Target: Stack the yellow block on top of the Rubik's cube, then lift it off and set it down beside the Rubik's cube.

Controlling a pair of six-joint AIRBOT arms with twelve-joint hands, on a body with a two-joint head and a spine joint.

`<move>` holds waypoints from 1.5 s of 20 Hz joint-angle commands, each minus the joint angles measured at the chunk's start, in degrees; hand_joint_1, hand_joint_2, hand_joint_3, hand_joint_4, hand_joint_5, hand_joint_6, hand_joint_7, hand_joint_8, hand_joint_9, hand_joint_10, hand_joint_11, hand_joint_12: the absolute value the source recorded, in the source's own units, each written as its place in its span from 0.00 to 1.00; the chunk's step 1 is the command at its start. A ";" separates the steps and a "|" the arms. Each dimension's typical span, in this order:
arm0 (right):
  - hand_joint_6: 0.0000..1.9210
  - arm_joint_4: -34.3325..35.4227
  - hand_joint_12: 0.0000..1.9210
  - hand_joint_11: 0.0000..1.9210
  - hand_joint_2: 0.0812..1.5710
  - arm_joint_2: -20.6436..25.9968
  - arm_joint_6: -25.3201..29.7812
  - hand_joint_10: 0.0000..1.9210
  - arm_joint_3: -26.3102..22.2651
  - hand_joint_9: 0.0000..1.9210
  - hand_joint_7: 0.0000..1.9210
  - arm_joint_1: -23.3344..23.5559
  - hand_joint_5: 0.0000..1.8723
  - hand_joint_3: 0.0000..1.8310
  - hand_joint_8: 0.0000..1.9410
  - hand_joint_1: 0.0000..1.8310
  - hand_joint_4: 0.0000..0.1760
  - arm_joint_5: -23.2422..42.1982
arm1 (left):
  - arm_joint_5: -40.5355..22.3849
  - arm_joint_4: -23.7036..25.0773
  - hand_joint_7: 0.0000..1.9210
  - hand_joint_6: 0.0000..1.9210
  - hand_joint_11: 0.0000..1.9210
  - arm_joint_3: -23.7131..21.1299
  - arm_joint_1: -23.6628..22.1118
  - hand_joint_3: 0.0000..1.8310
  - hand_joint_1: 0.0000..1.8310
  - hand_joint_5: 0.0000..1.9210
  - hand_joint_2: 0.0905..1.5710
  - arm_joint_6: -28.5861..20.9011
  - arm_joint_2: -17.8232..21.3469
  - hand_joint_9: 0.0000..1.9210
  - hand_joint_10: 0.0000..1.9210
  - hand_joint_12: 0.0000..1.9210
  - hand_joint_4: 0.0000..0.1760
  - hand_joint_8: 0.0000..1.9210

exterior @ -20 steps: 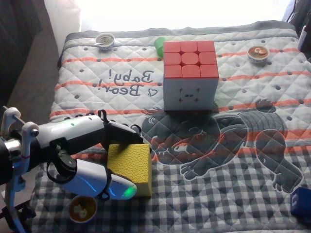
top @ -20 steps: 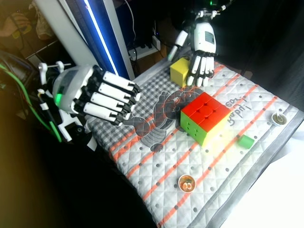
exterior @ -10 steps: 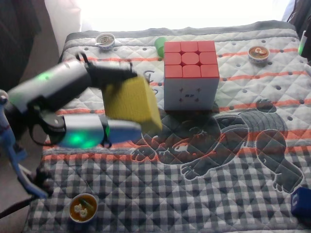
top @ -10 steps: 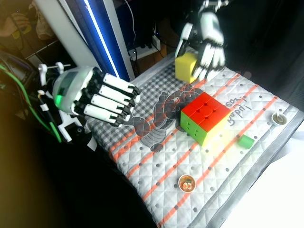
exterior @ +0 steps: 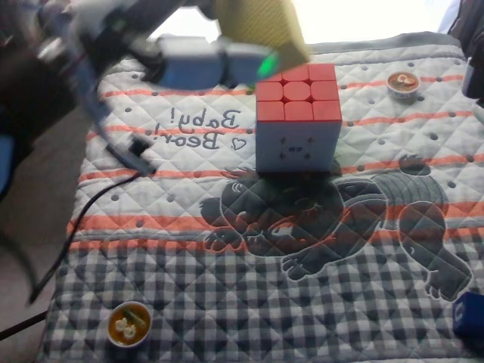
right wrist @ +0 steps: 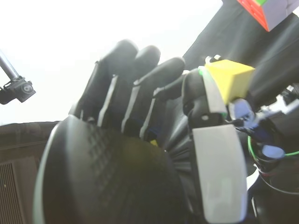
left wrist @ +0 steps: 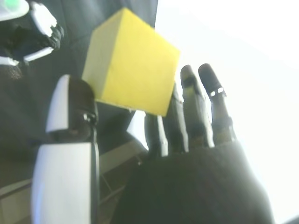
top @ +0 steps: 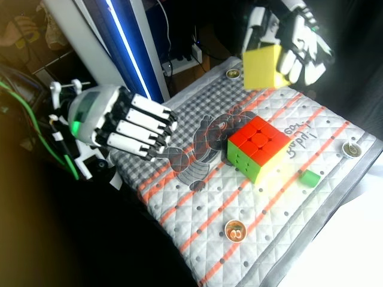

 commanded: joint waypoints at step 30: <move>0.73 -0.72 1.00 0.27 0.78 -0.72 0.67 0.82 1.06 0.32 0.40 0.37 0.39 0.00 0.70 0.62 0.15 6.40 | -12.09 -4.38 0.23 0.00 0.00 13.83 -2.86 0.00 0.37 0.22 0.60 -0.52 -11.32 0.00 0.47 0.82 0.70 0.01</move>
